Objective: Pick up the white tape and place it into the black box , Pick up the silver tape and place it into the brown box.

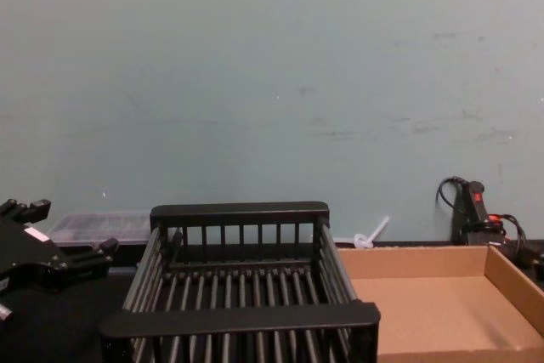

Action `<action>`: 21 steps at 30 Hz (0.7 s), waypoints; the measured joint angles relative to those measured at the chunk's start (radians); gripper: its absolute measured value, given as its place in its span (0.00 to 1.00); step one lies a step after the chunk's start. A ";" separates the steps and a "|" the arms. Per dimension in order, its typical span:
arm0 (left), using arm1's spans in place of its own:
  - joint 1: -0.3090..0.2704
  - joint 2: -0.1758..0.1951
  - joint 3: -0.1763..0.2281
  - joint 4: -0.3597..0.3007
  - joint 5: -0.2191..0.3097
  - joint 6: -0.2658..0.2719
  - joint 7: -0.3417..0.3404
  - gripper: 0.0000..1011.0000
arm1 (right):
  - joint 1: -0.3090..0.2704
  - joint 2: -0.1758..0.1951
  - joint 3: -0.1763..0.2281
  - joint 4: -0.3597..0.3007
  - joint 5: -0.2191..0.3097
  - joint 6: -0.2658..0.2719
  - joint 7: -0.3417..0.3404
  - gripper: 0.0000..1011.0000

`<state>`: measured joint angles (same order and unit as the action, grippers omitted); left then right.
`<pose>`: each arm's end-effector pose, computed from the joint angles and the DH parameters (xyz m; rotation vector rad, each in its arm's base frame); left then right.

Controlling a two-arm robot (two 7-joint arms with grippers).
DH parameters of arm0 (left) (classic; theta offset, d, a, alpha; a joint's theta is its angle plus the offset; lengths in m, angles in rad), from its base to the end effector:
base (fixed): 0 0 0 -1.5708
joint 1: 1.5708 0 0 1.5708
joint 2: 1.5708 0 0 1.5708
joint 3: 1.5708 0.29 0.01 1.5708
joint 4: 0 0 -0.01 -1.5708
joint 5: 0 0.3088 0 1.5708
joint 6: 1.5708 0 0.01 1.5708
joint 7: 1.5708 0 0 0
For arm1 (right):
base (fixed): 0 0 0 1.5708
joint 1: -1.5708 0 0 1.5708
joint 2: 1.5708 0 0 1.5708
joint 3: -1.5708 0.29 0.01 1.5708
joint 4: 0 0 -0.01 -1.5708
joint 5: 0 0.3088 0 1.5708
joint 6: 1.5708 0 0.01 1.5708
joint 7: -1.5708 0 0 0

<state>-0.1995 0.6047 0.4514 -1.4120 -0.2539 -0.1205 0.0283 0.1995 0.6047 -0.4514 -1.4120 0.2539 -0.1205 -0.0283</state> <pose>0.3581 0.0827 -0.3023 0.3045 -0.2850 1.2480 0.3581 -0.0827 -0.3023 -0.3045 -0.2850 -1.2480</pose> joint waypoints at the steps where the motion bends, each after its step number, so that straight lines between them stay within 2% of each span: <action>1: 0.000 0.000 0.000 0.000 0.000 0.000 0.000 0.99 | 0.000 0.000 0.000 0.000 0.000 0.000 0.000 0.99; 11: 0.000 0.000 0.000 0.000 0.000 0.000 0.000 0.99 | -0.016 -0.010 0.022 -0.008 0.009 -0.010 0.032 0.99; 21: 0.000 0.000 0.000 0.000 0.000 0.000 0.000 0.99 | -0.070 -0.013 0.064 -0.062 0.053 -0.006 0.078 0.99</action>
<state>-0.1995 0.6047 0.4514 -1.4120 -0.2540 -0.1205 0.0283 0.1294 0.5919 -0.3879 -1.4742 0.3072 -0.1270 0.0493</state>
